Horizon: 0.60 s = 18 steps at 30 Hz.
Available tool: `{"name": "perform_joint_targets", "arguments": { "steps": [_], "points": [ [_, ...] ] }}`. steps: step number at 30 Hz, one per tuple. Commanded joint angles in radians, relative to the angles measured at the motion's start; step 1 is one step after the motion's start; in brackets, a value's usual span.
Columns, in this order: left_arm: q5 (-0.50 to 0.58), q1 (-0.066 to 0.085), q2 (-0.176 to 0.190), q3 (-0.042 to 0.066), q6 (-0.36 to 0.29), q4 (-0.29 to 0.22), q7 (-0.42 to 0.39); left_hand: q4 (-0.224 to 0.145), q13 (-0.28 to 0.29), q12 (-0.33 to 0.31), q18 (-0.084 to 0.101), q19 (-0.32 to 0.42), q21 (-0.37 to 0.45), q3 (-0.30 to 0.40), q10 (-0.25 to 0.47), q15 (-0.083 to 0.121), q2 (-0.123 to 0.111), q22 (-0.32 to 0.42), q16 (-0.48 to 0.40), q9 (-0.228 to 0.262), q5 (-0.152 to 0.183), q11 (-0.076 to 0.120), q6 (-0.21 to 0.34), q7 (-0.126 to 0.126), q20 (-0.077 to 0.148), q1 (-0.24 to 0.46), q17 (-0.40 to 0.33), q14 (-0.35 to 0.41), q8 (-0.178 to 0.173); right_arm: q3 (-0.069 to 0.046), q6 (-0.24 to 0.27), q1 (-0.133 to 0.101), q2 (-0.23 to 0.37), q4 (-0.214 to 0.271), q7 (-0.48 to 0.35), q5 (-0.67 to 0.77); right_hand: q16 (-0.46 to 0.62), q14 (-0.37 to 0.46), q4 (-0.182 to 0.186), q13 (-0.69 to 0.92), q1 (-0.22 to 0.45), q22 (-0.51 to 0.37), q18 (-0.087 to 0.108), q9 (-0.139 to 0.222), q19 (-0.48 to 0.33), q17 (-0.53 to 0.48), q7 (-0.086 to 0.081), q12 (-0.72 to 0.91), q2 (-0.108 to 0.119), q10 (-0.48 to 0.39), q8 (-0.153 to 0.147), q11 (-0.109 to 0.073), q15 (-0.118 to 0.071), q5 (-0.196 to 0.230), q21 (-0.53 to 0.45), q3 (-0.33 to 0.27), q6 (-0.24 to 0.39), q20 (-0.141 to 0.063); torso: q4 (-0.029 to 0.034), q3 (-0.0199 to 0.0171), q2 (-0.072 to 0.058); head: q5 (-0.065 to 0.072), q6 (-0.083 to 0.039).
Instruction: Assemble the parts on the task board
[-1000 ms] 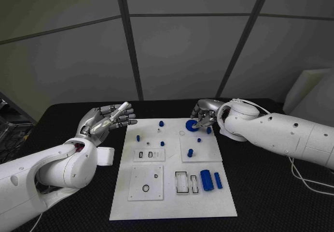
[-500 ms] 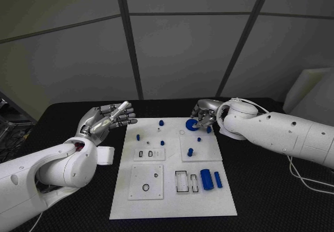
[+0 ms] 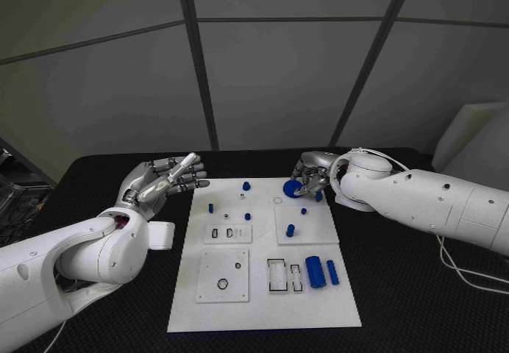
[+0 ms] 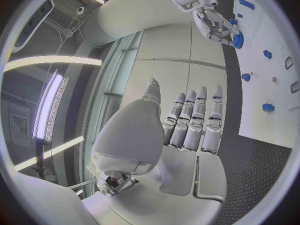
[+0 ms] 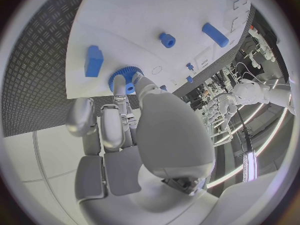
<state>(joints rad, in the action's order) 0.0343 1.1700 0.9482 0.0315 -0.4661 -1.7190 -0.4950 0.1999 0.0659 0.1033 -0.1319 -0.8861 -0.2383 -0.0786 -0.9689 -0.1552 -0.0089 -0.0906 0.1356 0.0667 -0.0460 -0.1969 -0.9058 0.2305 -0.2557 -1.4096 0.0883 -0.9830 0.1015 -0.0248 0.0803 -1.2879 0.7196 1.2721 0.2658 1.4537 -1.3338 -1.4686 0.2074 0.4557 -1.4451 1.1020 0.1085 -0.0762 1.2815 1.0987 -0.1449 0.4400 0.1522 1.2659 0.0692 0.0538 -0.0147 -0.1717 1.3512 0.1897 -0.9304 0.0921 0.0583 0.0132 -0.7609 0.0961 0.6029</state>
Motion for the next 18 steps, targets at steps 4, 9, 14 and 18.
{"name": "perform_joint_targets", "arguments": {
  "steps": [4,9,14,18],
  "points": [
    [-0.008,0.001,0.0,0.001,0.011,0.0,-0.004,-0.005,0.0,-0.006,-0.049,-0.005,0.004,0.0,0.001,0.0,0.006,0.001,-0.006,0.0,-0.001,-0.001,0.006,0.019,-0.004,-0.007,-0.001,-0.001,-0.004,0.0,-0.029,-0.002,-0.002,-0.003,0.007,-0.001,-0.008,-0.027,0.006,0.017,-0.017,0.004,-0.018,-0.003,0.009,0.005,-0.001,0.016,-0.005,-0.011,0.007,-0.002,-0.008,-0.007,0.007,0.004,-0.017,-0.003,-0.0005,0.0005,0.0,-0.001,0.002],
    [-0.008,0.001,0.0,0.001,0.011,0.0,-0.004,-0.005,0.0,-0.006,-0.049,-0.005,0.004,0.0,0.001,0.0,0.006,0.001,-0.006,0.0,-0.001,-0.001,0.006,0.019,-0.004,-0.007,-0.001,-0.001,-0.004,0.0,-0.031,-0.002,-0.003,-0.004,0.008,-0.001,-0.013,-0.028,0.004,0.041,-0.023,0.011,-0.019,-0.006,0.013,0.012,0.001,0.035,-0.011,-0.018,0.014,-0.005,-0.01,-0.028,0.011,0.013,-0.039,-0.005,-0.0002,0.0002,0.0,-0.001,0.003],
    [-0.008,0.001,0.0,0.001,0.011,0.0,-0.004,-0.005,0.0,-0.006,-0.049,-0.005,0.004,0.0,0.001,0.0,0.006,0.001,-0.006,0.0,-0.001,-0.001,0.006,0.019,-0.004,-0.007,-0.001,-0.001,-0.004,0.0,-0.016,-0.002,-0.004,-0.004,0.006,0.006,-0.017,-0.029,0.0,0.061,-0.031,0.016,-0.02,-0.01,0.016,0.018,0.004,0.051,-0.024,-0.025,0.024,-0.008,-0.013,-0.044,0.013,0.028,-0.066,-0.007,-0.0009,0.0005,0.0,-0.001,0.004],
    [-0.008,0.001,0.0,0.001,0.011,0.0,-0.004,-0.005,0.0,-0.006,-0.049,-0.005,0.004,0.0,0.001,0.0,0.006,0.001,-0.006,0.0,-0.001,-0.001,0.006,0.019,-0.004,-0.007,-0.001,-0.001,-0.004,0.0,0.021,-0.002,-0.005,0.0,-0.009,0.034,-0.025,-0.032,-0.008,0.086,-0.041,0.032,-0.023,-0.013,0.024,0.032,0.012,0.075,-0.033,-0.025,0.033,-0.014,-0.018,-0.049,0.021,0.05,-0.098,-0.011,-0.0009,0.0001,0.0,-0.001,0.003]
  ]
}}
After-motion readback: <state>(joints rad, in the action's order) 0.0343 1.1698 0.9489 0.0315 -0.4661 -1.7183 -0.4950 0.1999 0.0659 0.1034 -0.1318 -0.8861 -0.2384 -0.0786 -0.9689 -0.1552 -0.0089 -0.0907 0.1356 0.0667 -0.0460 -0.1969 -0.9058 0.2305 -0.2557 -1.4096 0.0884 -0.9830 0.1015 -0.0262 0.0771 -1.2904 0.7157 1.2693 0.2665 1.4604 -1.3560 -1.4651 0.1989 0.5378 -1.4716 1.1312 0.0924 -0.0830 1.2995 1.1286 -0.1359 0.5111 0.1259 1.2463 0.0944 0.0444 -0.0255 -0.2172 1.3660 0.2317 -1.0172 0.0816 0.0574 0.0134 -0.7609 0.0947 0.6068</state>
